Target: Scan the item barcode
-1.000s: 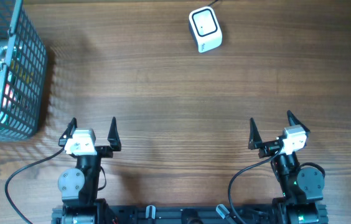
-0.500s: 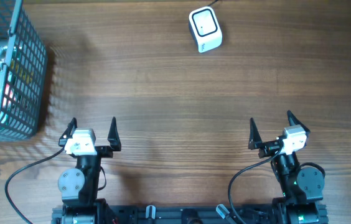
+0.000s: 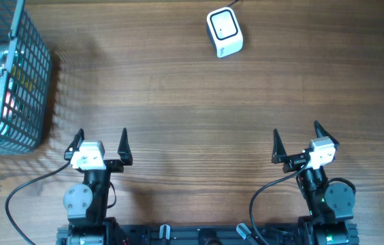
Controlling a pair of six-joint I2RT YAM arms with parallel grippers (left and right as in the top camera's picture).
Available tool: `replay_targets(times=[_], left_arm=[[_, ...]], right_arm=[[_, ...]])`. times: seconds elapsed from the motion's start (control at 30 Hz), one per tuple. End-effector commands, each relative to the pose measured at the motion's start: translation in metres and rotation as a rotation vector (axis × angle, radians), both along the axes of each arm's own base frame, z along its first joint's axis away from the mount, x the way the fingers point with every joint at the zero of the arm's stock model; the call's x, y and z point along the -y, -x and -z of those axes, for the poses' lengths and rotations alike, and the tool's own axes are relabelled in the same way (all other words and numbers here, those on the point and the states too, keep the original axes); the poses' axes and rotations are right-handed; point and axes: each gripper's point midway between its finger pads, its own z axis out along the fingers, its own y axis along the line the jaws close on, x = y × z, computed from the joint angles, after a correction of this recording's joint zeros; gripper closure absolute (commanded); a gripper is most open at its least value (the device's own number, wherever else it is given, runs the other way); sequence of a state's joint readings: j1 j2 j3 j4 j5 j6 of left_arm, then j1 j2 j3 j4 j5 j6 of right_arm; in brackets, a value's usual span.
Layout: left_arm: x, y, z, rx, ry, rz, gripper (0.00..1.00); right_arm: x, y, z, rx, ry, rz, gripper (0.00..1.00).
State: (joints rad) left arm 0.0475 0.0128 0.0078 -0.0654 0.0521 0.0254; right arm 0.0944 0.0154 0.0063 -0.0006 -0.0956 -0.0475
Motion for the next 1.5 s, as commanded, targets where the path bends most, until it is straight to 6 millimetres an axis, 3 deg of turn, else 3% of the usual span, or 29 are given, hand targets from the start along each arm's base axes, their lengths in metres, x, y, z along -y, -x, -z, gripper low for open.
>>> replay_targets(times=[0.0, 0.47, 0.73, 0.93, 1.17, 1.27, 1.47], left_arm=[[-0.001, 0.000, 0.003, -0.008, -0.020, -0.003, 0.00], [-0.001, 0.000, 0.002, -0.007, -0.020, -0.003, 0.00], [0.000, 0.000, -0.032, 0.124, -0.016, -0.004, 0.00], [0.000, 0.019, -0.112, 0.306, 0.024, -0.001, 0.00], [0.003, 0.075, -0.229, 0.495, 0.016, 0.002, 0.00], [0.004, 0.099, -0.274, 0.473, 0.017, 0.002, 0.00], [0.005, 0.116, -0.335, 0.278, 0.025, -0.002, 0.00]], right_arm=[[0.004, 0.000, -0.002, 0.011, 0.004, 0.021, 0.00], [0.004, 0.000, -0.002, 0.011, 0.004, 0.021, 0.00], [0.004, 0.000, -0.002, 0.011, 0.004, 0.021, 0.00], [0.004, 0.000, -0.002, 0.011, 0.004, 0.021, 0.00], [0.004, 0.000, -0.002, 0.011, 0.004, 0.021, 0.00], [0.004, 0.000, -0.002, 0.011, 0.004, 0.021, 0.00], [0.003, 0.000, -0.002, 0.011, 0.004, 0.019, 0.00]])
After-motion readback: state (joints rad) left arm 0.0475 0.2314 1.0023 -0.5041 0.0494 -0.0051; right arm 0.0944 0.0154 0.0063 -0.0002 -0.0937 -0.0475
